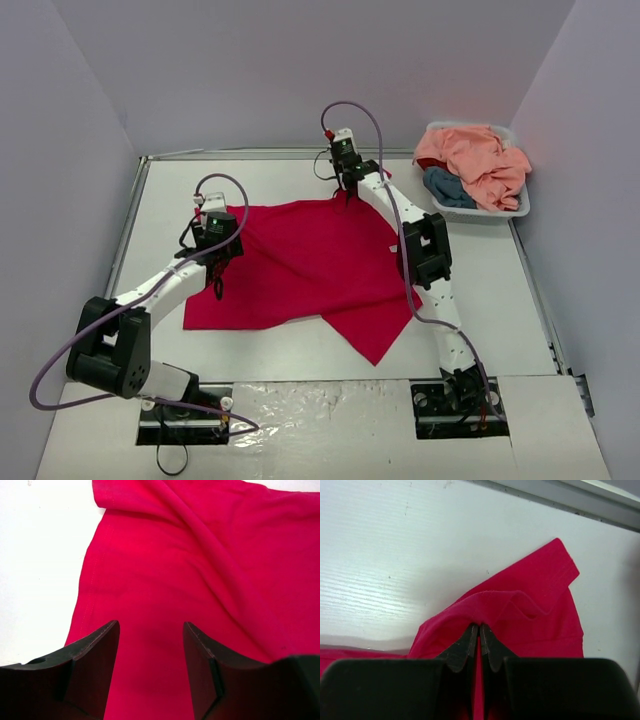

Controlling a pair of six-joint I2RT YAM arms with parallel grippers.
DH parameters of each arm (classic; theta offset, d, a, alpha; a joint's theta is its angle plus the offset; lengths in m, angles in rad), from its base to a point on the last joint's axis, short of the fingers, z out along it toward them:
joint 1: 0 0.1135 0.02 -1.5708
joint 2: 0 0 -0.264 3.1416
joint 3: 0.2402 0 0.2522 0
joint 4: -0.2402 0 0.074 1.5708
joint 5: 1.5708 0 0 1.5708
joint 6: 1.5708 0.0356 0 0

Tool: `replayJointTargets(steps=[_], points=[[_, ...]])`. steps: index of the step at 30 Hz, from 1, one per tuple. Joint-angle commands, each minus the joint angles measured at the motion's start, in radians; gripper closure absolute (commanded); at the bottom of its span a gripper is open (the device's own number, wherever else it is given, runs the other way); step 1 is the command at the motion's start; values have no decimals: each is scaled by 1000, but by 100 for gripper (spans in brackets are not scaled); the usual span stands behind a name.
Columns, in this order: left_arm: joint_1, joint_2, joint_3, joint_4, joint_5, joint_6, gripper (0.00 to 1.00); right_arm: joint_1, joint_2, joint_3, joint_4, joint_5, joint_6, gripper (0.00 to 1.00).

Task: Fold and stack the t-shirts
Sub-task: Flatten out the tshirt

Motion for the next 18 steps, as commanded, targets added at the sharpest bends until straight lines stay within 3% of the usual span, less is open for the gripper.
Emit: replayJointTargets(steps=[1, 18], points=[[-9, 3, 7, 30, 2, 11, 48, 8, 17, 72, -11, 39, -30, 100], [-26, 54, 26, 37, 5, 14, 48, 16, 149, 250, 35, 19, -91, 100]])
